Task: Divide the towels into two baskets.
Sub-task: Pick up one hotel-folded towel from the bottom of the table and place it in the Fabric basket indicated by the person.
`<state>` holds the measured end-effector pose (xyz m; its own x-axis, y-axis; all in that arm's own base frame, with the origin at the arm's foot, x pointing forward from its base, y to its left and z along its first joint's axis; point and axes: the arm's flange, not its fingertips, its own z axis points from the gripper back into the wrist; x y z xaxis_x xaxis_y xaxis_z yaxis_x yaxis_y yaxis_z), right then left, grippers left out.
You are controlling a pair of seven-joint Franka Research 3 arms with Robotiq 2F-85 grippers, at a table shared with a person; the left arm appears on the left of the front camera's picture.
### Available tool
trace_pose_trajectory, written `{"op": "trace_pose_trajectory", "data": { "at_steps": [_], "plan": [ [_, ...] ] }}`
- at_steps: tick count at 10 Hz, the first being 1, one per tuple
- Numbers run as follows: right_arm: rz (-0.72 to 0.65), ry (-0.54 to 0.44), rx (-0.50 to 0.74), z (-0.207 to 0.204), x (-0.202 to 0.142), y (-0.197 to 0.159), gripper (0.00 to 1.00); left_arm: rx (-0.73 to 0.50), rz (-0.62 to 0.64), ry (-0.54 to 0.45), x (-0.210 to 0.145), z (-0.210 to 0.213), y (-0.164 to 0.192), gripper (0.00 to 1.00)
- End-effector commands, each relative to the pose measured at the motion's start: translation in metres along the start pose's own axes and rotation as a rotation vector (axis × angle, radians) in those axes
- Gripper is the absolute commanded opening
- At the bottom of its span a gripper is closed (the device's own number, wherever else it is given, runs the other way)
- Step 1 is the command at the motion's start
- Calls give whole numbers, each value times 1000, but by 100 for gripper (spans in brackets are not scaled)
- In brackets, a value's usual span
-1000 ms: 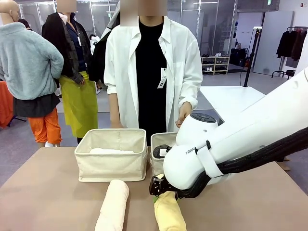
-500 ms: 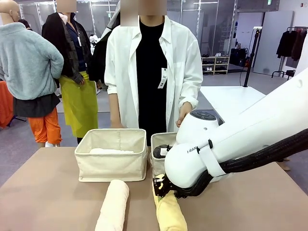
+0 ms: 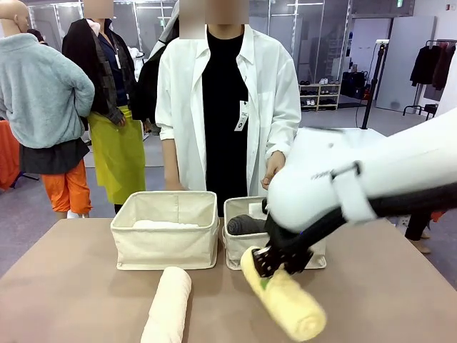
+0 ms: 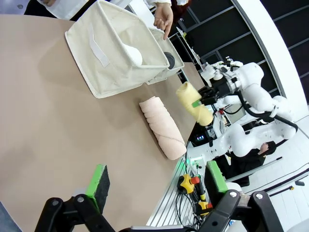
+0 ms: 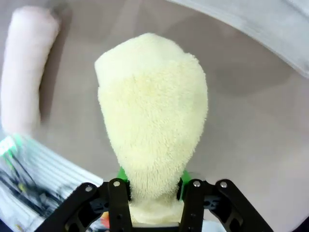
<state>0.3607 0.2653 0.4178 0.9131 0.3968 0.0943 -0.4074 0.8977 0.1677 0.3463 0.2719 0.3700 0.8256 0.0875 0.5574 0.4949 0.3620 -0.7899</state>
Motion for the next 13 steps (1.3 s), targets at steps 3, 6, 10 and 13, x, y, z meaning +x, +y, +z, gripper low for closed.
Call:
{"op": "trace_pose_trajectory", "data": {
  "at_steps": [3,6,10,13],
  "plan": [
    [791,81,-36,78,-30,-3,16,4,-8,4,-4,1,-5,100],
    [1008,54,-30,76,-49,15,16,4,-8,4,-4,1,-5,100],
    [799,99,-58,84,-37,16,16,4,-8,4,-4,1,-5,100],
    [860,21,-14,90,-22,0,37,4,-8,4,-4,1,-5,100]
  ]
}}
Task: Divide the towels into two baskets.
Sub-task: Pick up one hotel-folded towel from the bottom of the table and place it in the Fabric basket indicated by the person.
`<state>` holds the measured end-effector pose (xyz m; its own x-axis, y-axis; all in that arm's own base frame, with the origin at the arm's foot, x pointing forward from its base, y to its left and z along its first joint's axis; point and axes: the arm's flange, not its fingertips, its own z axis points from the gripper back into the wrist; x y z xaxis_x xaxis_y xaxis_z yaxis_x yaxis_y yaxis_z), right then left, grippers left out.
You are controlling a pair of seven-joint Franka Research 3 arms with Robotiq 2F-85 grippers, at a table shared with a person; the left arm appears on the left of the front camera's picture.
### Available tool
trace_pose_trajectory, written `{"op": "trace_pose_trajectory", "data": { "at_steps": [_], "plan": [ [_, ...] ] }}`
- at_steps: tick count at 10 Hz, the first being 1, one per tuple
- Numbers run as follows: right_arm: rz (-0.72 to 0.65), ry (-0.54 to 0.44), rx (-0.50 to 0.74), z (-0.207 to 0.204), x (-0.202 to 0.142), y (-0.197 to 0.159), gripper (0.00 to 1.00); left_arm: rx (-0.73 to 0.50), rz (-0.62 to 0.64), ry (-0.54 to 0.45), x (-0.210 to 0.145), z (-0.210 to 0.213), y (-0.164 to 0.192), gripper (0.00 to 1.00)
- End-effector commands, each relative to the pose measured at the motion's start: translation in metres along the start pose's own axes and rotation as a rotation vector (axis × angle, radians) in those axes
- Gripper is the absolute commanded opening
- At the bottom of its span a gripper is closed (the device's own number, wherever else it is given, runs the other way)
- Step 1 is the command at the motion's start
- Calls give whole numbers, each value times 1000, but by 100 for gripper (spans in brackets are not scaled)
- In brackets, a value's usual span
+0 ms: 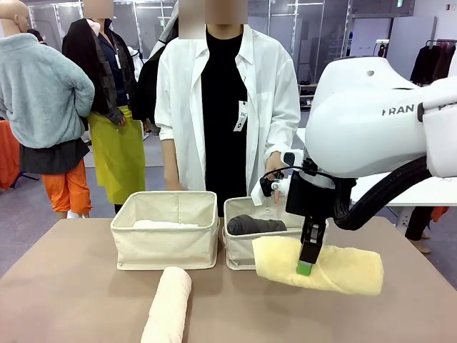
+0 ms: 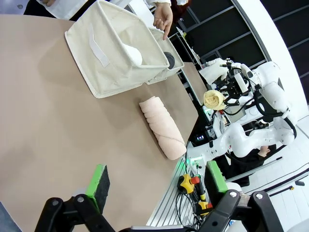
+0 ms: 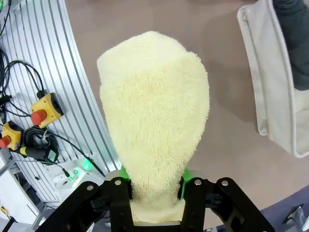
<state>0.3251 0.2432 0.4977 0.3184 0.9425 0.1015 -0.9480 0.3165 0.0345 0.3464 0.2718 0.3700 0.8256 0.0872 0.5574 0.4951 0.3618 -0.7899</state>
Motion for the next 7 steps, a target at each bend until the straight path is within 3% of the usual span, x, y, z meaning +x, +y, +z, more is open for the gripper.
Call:
{"op": "trace_pose_trajectory", "data": {
  "at_steps": [1,4,7],
  "plan": [
    [78,-54,-38,19,14,-33,37,4,-8,4,-4,1,-5,100],
    [126,-48,-57,48,38,-101,37,4,-8,4,-4,1,-5,100],
    [157,-40,-79,49,76,-173,37,4,-8,4,-4,1,-5,100]
  ]
}}
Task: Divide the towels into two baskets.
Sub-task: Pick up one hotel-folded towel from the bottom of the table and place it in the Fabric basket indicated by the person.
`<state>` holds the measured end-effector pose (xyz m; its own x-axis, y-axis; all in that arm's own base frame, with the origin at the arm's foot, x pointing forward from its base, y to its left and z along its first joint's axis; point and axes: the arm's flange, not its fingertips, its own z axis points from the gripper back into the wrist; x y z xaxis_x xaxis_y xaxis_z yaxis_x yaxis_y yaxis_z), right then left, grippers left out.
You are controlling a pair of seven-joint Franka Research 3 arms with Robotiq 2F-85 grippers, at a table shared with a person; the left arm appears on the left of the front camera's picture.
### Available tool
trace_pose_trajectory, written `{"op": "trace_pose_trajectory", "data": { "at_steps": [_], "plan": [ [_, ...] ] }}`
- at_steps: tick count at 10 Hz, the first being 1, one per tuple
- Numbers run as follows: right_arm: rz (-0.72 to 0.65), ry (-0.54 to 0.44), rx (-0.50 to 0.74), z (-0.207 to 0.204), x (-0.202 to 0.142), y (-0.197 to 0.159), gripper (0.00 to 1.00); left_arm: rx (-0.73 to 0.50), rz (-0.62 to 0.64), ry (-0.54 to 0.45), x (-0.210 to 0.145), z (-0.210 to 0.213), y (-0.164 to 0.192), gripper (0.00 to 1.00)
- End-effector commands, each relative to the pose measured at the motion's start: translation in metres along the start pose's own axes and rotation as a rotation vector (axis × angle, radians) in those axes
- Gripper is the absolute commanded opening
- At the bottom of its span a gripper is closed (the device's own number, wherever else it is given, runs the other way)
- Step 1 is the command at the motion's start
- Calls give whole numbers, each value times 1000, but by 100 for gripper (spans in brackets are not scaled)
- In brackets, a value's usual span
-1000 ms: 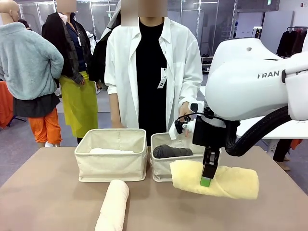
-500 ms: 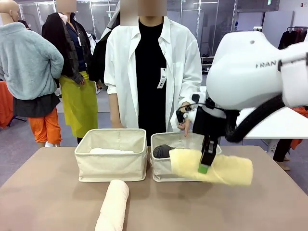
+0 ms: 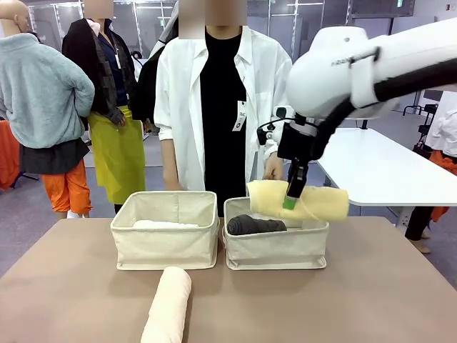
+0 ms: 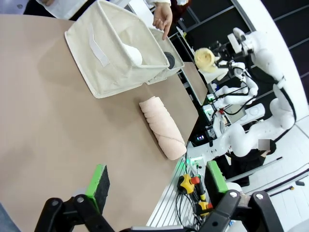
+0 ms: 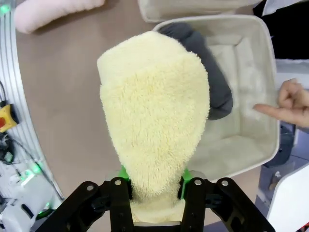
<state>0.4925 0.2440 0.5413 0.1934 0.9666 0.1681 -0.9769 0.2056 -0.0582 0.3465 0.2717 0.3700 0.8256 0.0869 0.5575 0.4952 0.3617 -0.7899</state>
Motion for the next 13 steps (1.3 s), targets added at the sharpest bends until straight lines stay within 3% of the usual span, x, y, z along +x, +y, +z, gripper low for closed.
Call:
{"op": "trace_pose_trajectory", "data": {
  "at_steps": [1,4,5,8,9,10,11,13],
  "plan": [
    [24,77,-44,-8,26,-38,37,4,-8,3,-4,1,-5,100],
    [74,49,-71,-49,46,-86,37,4,-8,3,-4,1,-5,100],
    [70,-6,-53,-64,44,-95,37,4,-8,3,-4,1,-5,100],
    [105,28,-75,-88,46,-117,41,4,-8,3,-4,1,-5,100],
    [89,31,-58,-94,48,-122,61,4,-8,3,-4,1,-5,100],
    [92,43,-60,-97,48,-122,67,4,-8,3,-4,1,-5,100],
    [94,41,-58,-98,48,-121,88,4,-8,3,-4,1,-5,100],
    [90,44,-63,-100,45,-118,100,4,-8,3,-4,1,-5,100]
  ]
}}
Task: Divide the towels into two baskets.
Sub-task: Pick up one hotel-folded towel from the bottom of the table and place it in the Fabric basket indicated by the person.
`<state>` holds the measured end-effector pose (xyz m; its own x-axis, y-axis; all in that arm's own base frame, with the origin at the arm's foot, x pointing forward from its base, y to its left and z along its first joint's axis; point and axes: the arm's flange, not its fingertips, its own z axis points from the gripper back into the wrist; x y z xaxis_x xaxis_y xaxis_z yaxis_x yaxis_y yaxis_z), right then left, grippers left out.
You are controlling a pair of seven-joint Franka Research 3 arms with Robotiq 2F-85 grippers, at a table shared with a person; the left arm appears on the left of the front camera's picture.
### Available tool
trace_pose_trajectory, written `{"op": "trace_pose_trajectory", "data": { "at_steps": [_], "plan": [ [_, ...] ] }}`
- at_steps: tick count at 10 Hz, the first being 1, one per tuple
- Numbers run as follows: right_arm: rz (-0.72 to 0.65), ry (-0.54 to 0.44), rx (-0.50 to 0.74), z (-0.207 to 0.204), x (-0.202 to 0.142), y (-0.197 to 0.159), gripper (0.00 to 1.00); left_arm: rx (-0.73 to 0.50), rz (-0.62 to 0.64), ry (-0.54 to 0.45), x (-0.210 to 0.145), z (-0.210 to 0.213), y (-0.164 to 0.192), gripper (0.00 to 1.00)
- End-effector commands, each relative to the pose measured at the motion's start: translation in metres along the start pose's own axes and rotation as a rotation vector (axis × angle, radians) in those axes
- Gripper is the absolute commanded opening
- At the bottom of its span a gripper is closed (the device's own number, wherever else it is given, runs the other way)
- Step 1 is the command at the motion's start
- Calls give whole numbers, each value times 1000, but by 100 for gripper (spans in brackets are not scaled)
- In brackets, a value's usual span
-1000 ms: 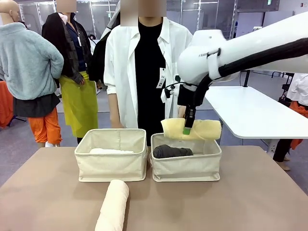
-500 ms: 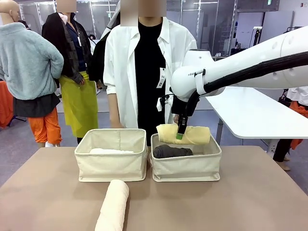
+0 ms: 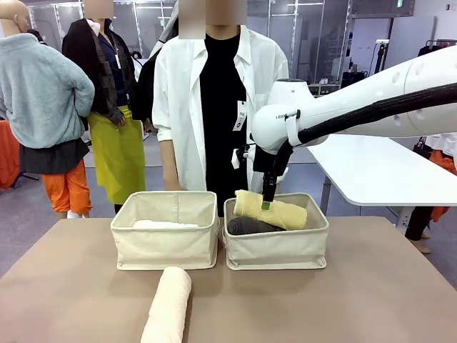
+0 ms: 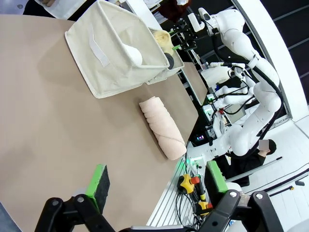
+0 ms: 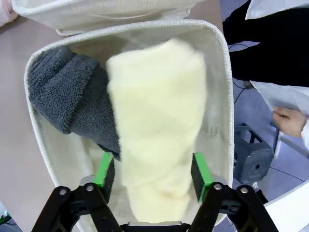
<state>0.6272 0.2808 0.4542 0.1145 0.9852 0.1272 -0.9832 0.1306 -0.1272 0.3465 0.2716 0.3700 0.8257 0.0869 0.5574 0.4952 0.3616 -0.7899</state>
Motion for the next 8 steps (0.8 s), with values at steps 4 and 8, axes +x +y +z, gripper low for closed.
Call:
{"op": "trace_pose_trajectory", "data": {
  "at_steps": [4,8],
  "plan": [
    [-75,37,-88,20,-37,40,100,4,-8,3,-4,1,-5,100],
    [-7,-1,-11,6,-4,2,100,4,-8,3,-4,1,-5,100]
  ]
}}
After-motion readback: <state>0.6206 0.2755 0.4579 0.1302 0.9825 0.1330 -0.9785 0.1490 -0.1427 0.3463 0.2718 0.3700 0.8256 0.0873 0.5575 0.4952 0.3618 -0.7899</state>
